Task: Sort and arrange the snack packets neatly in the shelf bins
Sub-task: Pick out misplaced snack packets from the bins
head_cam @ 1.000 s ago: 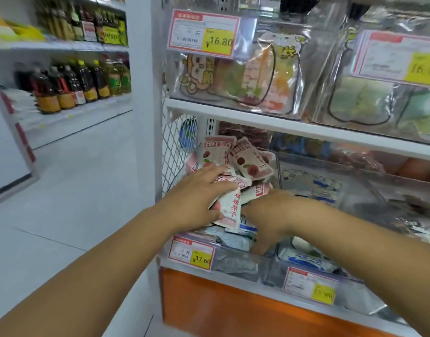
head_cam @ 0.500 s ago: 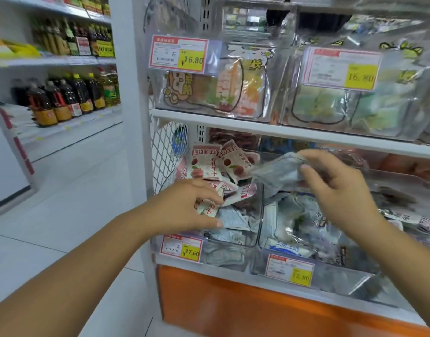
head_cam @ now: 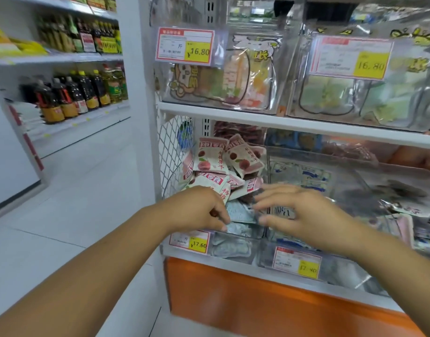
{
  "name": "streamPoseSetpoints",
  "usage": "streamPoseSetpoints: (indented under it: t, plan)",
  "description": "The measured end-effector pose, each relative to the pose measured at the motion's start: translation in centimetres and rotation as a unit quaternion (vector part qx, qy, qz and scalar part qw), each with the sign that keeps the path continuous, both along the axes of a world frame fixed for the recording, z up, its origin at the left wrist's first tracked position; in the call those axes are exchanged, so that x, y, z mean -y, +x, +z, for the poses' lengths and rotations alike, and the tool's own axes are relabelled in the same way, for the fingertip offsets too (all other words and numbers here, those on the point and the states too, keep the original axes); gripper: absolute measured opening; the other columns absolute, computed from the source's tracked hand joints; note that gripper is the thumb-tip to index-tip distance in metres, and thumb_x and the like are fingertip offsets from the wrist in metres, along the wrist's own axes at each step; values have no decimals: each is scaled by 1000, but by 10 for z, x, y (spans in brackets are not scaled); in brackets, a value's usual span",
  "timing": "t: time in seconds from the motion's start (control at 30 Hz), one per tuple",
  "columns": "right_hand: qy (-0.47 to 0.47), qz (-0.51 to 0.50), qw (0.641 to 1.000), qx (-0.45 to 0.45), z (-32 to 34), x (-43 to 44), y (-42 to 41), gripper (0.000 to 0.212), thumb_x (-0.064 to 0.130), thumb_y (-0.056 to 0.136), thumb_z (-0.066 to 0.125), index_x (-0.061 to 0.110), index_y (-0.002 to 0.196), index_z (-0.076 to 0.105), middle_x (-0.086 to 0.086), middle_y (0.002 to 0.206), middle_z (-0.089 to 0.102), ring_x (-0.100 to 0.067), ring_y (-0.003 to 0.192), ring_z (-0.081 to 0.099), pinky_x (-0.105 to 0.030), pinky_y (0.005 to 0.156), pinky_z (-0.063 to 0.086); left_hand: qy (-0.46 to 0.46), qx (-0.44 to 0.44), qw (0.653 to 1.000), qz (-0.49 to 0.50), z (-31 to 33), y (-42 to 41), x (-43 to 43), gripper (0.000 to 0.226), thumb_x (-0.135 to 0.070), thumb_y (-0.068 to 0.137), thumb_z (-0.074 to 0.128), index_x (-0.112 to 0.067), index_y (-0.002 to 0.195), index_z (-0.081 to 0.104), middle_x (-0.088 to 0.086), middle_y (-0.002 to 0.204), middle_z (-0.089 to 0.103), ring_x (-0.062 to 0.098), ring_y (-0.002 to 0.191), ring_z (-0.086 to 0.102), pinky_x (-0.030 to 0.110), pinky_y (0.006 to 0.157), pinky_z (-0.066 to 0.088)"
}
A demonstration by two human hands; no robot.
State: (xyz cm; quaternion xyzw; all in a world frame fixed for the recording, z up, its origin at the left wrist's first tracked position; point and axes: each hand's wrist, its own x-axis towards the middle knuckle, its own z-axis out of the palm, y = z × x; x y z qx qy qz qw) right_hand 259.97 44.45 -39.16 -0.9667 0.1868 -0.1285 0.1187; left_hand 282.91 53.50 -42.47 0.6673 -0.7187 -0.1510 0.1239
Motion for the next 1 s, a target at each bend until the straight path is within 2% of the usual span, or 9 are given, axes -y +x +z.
streamPoseSetpoints:
  t: [0.1, 0.2, 0.37, 0.5, 0.6, 0.73, 0.87, 0.97, 1.0]
  plan:
    - [-28, 53, 993, -104, -13, -15, 33, 36, 56, 93, 45, 36, 115, 65, 13, 107, 67, -5, 108, 54, -25, 98, 38, -11, -11, 1000, -5, -1, 2, -2, 17, -37, 82, 72, -33, 99, 76, -15, 97, 70, 4, 89, 61, 36, 83, 50]
    - [-176, 49, 962, -201, -34, -19, 55, 56, 65, 94, 22, 29, 116, 60, 5, 96, 69, -16, 94, 59, -34, 104, 32, -14, -47, 999, -7, 0, 7, -8, 19, -36, 83, 73, -31, 100, 75, -14, 101, 70, 4, 93, 61, 35, 86, 50]
    - [-228, 41, 959, -160, -51, -24, 59, 38, 42, 102, 27, 24, 100, 60, 2, 93, 68, -24, 82, 62, -37, 90, 40, -4, -79, 997, 12, 5, 18, -21, 43, -35, 78, 78, -29, 119, 68, -18, 120, 63, -6, 107, 53, 11, 92, 42]
    - [-216, 31, 971, -94, -62, -27, 58, 31, 36, 99, 39, 23, 83, 62, 3, 76, 66, -23, 65, 60, -39, 81, 48, -1, -51, 999, 9, 6, 13, -23, 45, -31, 79, 78, -29, 122, 65, -18, 123, 60, -5, 108, 53, 8, 91, 40]
    - [-151, 11, 988, -33, -58, -30, 56, 21, 37, 94, 53, 21, 87, 64, 4, 82, 66, -21, 72, 59, -38, 84, 47, 0, -29, 1000, 5, 6, 11, -22, 41, -29, 81, 76, -29, 121, 66, -18, 123, 59, -3, 108, 52, 9, 91, 42]
    - [-54, -22, 998, 16, -47, -32, 55, 19, 36, 84, 69, 26, 75, 56, 15, 76, 48, -8, 77, 44, -27, 79, 37, -2, -31, 1000, 0, 4, 11, -23, 35, -31, 82, 75, -30, 116, 69, -19, 119, 62, -4, 106, 53, 4, 86, 39]
    - [107, -37, 992, 47, -34, -33, 51, 25, 27, 81, 75, 29, 67, 54, 16, 90, 62, -2, 86, 58, -31, 81, 49, -21, -67, 997, 9, 3, 11, -25, 26, -34, 82, 74, -34, 108, 72, -18, 106, 67, -3, 96, 56, 14, 82, 46]
    - [179, -89, 971, 132, -18, -35, 43, 22, 27, 87, 68, 26, 72, 53, 17, 77, 66, 6, 68, 58, -13, 60, 46, -46, -90, 995, 23, 1, 8, -20, 19, -35, 81, 74, -35, 99, 72, -16, 88, 68, 0, 80, 58, 18, 68, 45]
    - [178, -117, 962, 168, -12, -33, 39, 20, 29, 89, 65, 27, 75, 51, 11, 73, 65, 3, 63, 58, -14, 53, 45, -55, -98, 993, 31, 2, 7, -18, 18, -35, 80, 75, -32, 98, 71, -14, 85, 68, 1, 76, 58, 21, 65, 45]
